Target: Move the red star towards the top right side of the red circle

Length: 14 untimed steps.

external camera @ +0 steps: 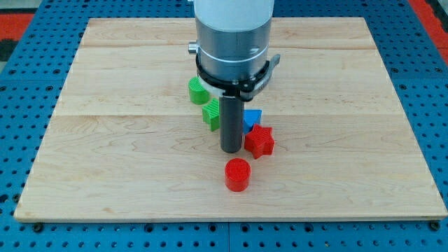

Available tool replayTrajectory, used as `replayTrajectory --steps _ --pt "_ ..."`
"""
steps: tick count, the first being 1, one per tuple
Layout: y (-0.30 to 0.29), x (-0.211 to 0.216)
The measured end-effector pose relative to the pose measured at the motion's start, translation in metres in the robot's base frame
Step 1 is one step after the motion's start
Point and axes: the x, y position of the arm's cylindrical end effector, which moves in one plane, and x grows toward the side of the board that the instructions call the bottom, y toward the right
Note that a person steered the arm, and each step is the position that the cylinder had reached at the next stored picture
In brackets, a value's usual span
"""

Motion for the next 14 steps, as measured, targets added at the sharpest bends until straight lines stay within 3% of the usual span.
replayTrajectory --steps 6,11,14 --pt "0.027 0.010" --pt "0.117 0.020" --pt "0.126 -0.031"
